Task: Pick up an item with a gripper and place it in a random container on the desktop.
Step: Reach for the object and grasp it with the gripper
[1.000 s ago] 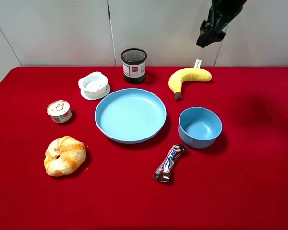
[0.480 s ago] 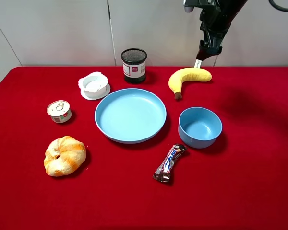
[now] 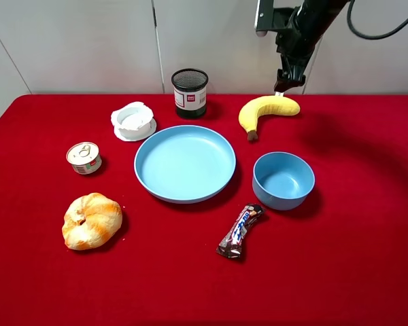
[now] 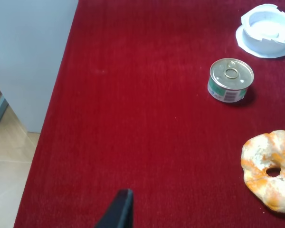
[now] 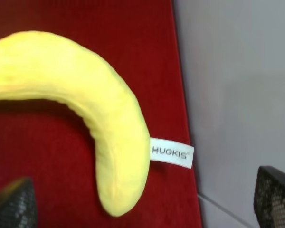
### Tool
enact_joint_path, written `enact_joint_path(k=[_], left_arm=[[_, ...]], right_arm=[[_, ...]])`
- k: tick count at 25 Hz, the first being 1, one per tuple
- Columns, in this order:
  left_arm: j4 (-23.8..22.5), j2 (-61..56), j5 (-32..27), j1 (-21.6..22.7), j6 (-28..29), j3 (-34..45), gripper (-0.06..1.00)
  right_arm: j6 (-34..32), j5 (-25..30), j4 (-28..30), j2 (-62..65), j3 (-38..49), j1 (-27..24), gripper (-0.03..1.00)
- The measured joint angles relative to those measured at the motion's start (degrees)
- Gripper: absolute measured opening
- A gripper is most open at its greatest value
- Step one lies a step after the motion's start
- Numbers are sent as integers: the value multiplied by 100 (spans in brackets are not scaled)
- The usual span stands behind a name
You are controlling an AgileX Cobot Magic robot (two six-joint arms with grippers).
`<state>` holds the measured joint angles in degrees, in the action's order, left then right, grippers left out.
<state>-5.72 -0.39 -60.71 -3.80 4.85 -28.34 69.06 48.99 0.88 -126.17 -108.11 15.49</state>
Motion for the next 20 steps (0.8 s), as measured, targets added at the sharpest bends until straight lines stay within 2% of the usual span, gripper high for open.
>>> enact_joint_path(k=[8,20], left_arm=[[0,0,0,0,0,0,98],[0,0,0,0,0,0,98]], right_arm=[[358,-445,-32,-452,-100,-117,69],[522,-825,-88,-957,-111,-219,69]])
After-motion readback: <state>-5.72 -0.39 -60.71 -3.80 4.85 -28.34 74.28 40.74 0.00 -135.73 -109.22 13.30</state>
